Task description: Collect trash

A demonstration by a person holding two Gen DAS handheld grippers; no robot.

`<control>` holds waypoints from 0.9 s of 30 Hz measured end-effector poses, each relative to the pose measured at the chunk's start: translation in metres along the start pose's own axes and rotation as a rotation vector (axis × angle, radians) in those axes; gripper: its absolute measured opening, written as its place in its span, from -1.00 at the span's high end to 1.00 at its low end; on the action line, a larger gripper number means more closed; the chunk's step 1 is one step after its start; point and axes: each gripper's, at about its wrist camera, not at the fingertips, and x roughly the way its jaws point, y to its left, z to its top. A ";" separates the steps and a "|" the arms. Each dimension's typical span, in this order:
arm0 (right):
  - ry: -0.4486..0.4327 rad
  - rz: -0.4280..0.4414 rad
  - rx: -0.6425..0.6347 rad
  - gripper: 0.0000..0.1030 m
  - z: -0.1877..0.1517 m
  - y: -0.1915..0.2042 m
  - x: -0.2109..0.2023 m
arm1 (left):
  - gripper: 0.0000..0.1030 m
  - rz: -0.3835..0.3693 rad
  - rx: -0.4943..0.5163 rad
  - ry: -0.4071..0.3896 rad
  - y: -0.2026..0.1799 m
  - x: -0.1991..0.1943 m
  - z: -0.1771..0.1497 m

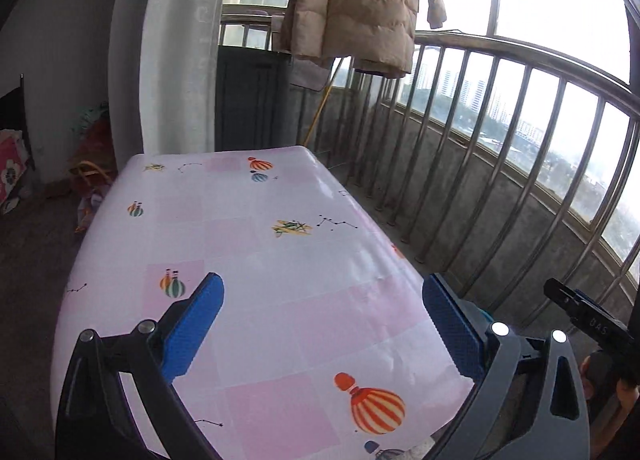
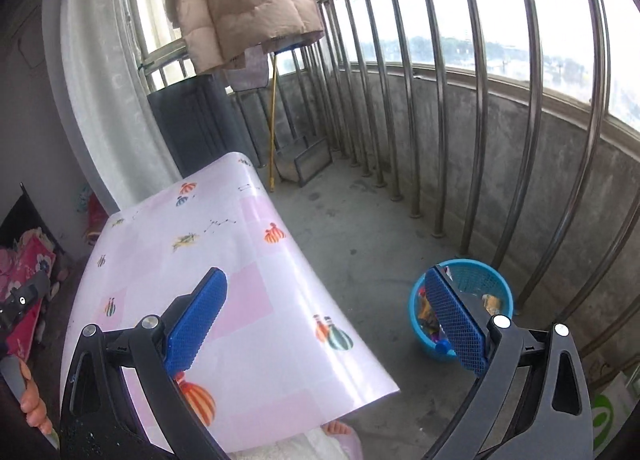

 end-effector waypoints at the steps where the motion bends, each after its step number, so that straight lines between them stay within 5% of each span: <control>1: -0.008 0.001 -0.010 -0.85 -0.001 0.006 -0.004 | -0.89 0.044 0.013 -0.009 0.003 -0.003 -0.004; 4: -0.027 -0.021 -0.044 -0.85 -0.005 0.016 -0.006 | -0.89 0.143 0.061 -0.021 0.008 -0.004 -0.018; 12: -0.042 -0.084 -0.244 -0.85 -0.035 0.046 -0.007 | -0.89 0.143 -0.040 0.069 0.003 -0.001 -0.049; 19: 0.163 -0.140 -0.372 -0.84 -0.065 0.046 0.022 | -0.89 0.266 -0.102 0.192 -0.020 0.011 -0.081; 27: 0.261 -0.207 -0.296 -0.84 -0.078 0.018 0.030 | -0.89 0.289 -0.052 0.274 -0.044 0.024 -0.086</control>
